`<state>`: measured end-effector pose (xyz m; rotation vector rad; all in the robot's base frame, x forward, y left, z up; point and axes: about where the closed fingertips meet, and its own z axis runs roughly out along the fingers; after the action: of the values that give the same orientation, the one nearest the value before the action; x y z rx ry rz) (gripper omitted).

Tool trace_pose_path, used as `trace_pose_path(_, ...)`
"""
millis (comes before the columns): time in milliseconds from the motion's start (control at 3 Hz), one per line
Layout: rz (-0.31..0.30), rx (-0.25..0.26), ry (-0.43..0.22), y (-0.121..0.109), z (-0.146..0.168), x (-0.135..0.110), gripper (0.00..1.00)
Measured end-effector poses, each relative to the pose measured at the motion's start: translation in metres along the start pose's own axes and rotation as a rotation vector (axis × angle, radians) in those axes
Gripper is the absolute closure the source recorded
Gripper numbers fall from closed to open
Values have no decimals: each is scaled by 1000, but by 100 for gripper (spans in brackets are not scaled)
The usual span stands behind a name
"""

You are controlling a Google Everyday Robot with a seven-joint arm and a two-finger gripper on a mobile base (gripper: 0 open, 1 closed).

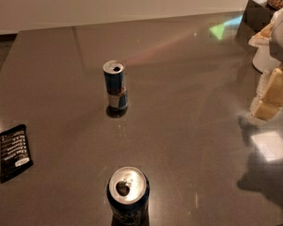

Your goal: Pick redbull can

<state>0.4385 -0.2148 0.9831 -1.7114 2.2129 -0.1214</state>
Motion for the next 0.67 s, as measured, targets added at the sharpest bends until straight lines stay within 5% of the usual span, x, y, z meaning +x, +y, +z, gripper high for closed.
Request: trace_pose_path(667,0,1,-31,-8,1,-13,0)
